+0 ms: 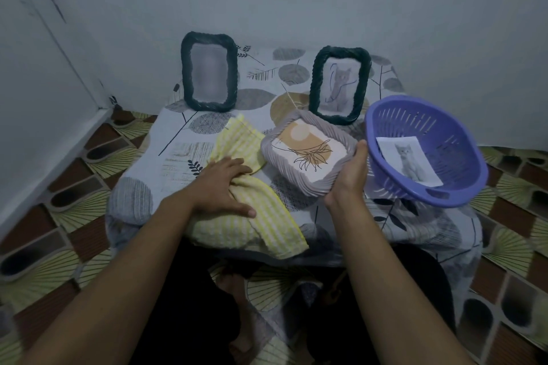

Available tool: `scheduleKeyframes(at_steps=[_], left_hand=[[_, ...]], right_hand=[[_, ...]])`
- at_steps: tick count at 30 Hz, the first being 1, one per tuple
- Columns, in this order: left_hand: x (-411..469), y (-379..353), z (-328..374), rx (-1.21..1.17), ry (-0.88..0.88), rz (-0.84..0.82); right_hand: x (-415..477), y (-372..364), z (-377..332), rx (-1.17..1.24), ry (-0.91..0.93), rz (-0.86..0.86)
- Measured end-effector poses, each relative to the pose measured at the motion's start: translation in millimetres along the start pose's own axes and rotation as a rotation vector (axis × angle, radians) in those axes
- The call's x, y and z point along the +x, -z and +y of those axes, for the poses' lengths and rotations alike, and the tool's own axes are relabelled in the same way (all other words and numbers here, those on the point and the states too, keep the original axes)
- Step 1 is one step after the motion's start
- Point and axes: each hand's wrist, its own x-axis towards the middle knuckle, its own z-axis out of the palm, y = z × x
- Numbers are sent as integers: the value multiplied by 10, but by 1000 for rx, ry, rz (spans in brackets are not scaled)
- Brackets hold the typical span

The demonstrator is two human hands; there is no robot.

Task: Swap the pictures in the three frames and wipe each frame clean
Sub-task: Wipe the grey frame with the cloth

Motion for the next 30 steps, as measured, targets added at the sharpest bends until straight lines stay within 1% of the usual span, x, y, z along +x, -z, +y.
scheduleKeyframes(at_steps=[3,6,13,15,16,18,20,23,25,27,30], left_hand=[[-6,29,-2,-190,27,125],[-1,48,-19,-269,93,250],[152,171,-35,-308,319,716],[146,217,-15,-258,345,819],[138,227,3,-183,361,851],[113,209,47,27,370,847],[99,127,60,172,354,744],[77,-56,46,231,324,516],[57,-164,12,245,323,430],[49,-193,-40,245,334,435],[60,-147,-122,241,371,517]], right_hand=[[-9,-16,36,6,-5,0],[-18,-41,52,8,-13,-15],[-28,-83,64,9,-19,-34],[-48,-103,63,7,-27,-38],[-55,-111,65,5,-30,-38],[-64,-124,72,5,-50,-45],[-74,-136,76,3,-56,-46],[-81,-150,78,8,-53,-49],[-93,-164,75,3,-53,-48],[-105,-174,77,0,-54,-47],[-118,-175,104,-20,-46,-41]])
